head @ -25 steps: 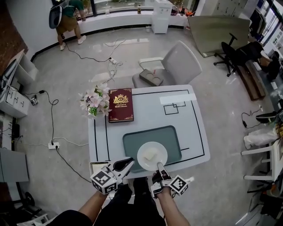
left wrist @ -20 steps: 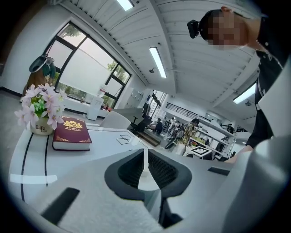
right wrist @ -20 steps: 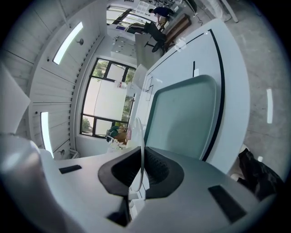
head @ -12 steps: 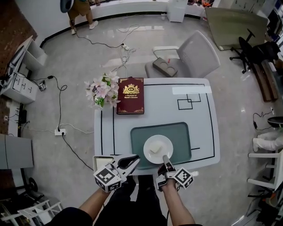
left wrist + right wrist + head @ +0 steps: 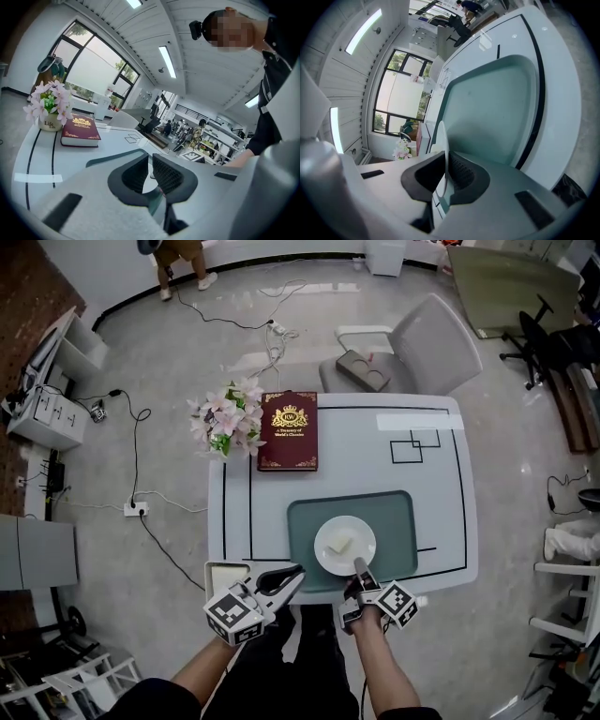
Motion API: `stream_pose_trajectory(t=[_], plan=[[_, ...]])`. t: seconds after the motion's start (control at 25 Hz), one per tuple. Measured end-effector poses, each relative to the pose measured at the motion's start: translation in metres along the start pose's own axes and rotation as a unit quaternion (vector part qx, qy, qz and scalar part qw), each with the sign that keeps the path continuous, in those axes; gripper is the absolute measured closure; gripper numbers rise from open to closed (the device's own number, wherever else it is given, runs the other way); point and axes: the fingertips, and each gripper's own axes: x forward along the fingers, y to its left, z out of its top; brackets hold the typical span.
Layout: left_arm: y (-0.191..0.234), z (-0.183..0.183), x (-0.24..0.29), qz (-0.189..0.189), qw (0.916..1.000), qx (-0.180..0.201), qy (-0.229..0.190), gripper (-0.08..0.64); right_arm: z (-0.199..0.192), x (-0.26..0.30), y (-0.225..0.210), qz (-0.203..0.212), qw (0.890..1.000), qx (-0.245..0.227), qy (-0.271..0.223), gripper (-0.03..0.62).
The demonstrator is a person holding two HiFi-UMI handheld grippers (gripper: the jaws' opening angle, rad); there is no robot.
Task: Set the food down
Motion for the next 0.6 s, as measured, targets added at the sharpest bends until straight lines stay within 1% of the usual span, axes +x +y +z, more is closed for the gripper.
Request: stream_pose_trajectory(t=[0.36, 0.44, 0.6], plan=[[0.000, -0.003, -0.005, 0.001, 1.0000, -0.002, 0.002, 0.528, -0.001, 0.003, -0.014, -0.031, 0.999, -0.005, 0.012, 0.571], [-0.002, -0.004, -0.005, -0.001, 1.0000, 0.000, 0.001, 0.528, -0.003, 0.003, -0.017, -0.041, 0.999, -0.014, 0.016, 0.571], [-0.006, -0.003, -0.006, -0.005, 1.0000, 0.002, 0.001, 0.528, -0.003, 0.004, -0.015, -0.047, 0.998, -0.041, 0.027, 0.569]])
